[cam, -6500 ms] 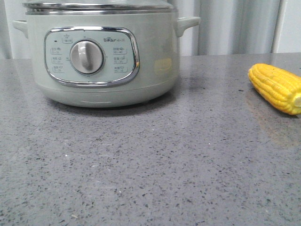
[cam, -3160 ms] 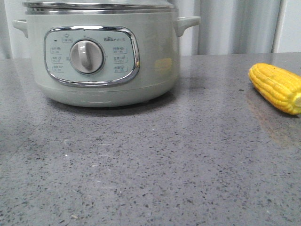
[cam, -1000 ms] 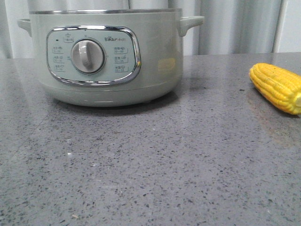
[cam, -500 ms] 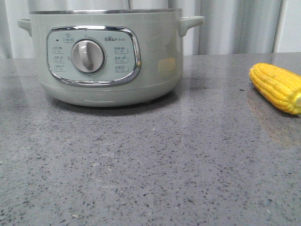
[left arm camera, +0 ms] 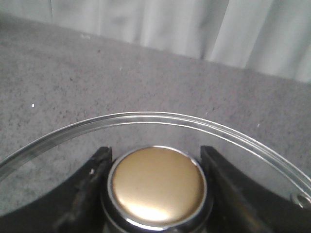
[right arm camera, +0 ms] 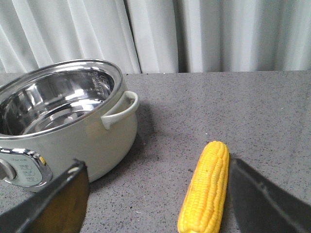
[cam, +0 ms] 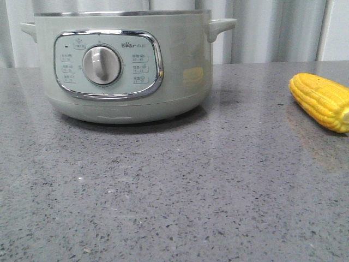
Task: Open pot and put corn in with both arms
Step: 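Lift the glass lid off the pot with the left gripper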
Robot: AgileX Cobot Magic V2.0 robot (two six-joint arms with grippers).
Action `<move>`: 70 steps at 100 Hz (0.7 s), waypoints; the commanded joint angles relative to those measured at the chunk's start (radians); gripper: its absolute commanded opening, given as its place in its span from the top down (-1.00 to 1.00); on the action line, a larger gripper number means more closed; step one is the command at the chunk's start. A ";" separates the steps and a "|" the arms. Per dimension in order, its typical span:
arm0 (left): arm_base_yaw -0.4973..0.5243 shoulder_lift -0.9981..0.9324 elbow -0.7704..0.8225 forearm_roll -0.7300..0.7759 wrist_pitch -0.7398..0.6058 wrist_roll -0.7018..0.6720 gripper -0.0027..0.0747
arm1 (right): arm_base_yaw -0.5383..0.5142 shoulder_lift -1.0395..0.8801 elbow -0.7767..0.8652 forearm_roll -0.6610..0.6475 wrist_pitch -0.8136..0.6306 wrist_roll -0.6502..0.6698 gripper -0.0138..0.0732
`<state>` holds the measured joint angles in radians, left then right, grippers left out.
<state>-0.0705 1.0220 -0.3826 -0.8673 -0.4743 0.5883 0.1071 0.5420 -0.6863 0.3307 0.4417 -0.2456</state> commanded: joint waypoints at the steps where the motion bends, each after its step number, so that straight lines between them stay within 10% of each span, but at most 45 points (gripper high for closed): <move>1: 0.001 0.010 -0.016 0.037 -0.116 -0.007 0.69 | 0.002 0.015 -0.032 0.001 -0.070 -0.013 -0.44; 36: 0.001 0.113 -0.011 0.039 -0.104 -0.009 0.64 | 0.002 0.024 -0.032 0.001 -0.070 -0.013 -0.44; 70: 0.001 0.161 -0.011 0.037 -0.099 -0.009 -0.05 | 0.002 0.027 -0.032 0.003 -0.070 -0.013 -0.44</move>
<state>-0.0705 1.2017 -0.3653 -0.8505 -0.5070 0.5805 0.1071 0.5574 -0.6863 0.3307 0.4417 -0.2456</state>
